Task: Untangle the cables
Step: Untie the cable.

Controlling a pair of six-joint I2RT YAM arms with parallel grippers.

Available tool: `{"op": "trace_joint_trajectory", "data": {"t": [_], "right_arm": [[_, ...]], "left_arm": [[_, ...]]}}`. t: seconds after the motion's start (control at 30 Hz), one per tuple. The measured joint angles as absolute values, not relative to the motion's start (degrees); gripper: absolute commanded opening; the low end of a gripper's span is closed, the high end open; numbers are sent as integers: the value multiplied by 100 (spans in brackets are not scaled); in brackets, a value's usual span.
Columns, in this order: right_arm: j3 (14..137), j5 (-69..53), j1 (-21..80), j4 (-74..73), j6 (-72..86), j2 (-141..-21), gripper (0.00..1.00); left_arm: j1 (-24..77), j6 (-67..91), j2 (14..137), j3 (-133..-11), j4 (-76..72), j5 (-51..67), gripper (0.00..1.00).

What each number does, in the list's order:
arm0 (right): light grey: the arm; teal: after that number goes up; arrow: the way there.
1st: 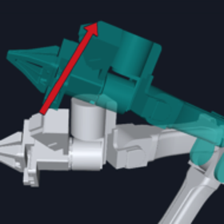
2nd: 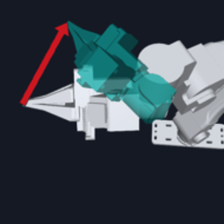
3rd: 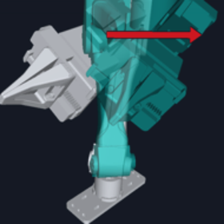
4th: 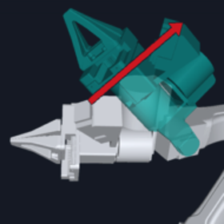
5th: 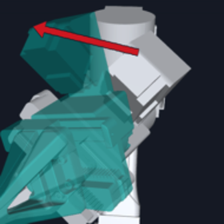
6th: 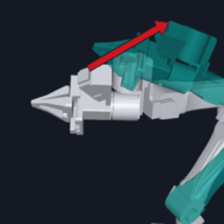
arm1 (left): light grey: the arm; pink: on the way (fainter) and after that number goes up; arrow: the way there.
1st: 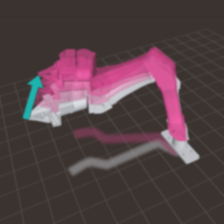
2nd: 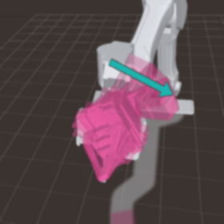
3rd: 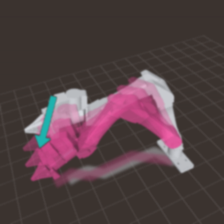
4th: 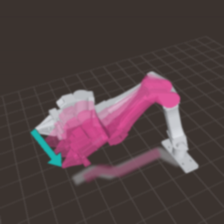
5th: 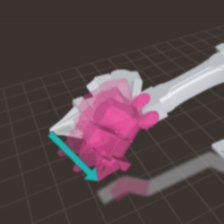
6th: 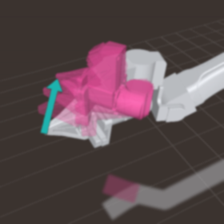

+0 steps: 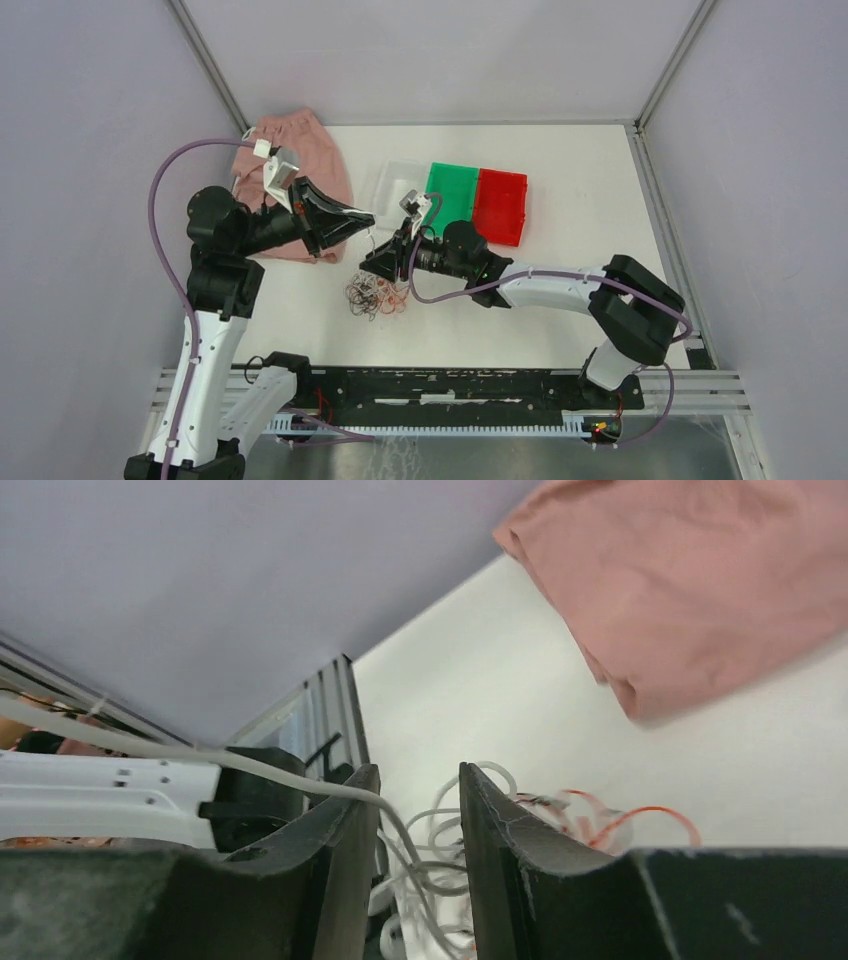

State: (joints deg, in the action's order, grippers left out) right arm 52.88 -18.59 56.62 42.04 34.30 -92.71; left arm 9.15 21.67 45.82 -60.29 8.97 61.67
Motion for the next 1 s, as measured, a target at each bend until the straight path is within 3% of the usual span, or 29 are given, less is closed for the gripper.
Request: {"op": "trace_joint_trajectory", "data": {"t": [0.33, 0.67, 1.0], "right_arm": [[4659, -1192, 5660, 4276, 3463, -9504, 50], [4370, -563, 5658, 4237, 3426, -9832, 59], [4250, -353, 5658, 3752, 3170, -9203, 81]], "left_arm": [[915, 2351, 4766, -6746, 561, 6136, 3], [915, 2565, 5465, -8353, -224, 5695, 3], [915, 2482, 5894, -9432, -626, 5238, 3]]}}
